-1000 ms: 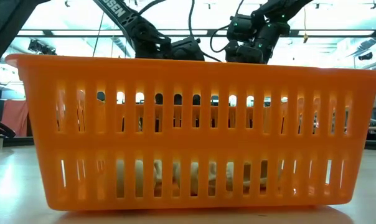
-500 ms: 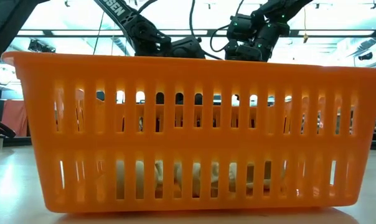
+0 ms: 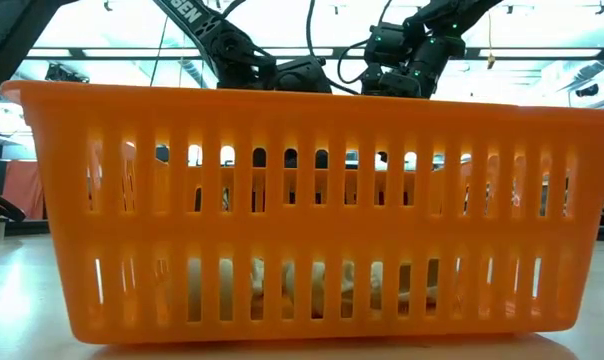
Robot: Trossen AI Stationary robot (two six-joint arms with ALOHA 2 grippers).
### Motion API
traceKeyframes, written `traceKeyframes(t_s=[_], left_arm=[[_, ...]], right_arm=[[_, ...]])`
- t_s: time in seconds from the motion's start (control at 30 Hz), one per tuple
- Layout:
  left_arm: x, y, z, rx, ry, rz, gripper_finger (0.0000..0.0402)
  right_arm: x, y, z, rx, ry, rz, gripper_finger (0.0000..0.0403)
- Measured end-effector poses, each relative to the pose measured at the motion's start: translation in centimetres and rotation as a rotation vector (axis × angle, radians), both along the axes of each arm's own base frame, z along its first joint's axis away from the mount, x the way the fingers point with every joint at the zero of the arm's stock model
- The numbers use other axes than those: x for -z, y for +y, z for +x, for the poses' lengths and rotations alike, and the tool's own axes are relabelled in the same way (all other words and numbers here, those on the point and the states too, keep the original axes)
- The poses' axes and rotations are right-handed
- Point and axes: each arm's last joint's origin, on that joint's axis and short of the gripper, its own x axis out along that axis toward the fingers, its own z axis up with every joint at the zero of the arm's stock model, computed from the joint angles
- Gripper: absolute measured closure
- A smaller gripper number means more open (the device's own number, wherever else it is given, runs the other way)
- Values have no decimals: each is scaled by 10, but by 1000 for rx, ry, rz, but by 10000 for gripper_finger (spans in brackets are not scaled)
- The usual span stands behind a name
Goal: Sort Halloween decoration
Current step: Put the orange pumpkin toy into the top black bin
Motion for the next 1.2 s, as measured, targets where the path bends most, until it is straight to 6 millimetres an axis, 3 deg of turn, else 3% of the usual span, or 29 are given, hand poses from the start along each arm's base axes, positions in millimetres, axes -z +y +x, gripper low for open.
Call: traceKeyframes(t_s=[0.57, 0.93, 1.2], left_arm=[[-14, 8, 0, -3, 44, -21, 316], [-49, 20, -10, 105, -45, -80, 359], [-55, 29, -15, 169, -78, -158, 392]], right_arm=[[0, 0, 0, 0, -2, -1, 238], [0, 0, 0, 14, -3, 7, 238], [0, 0, 0, 19, -2, 10, 238]])
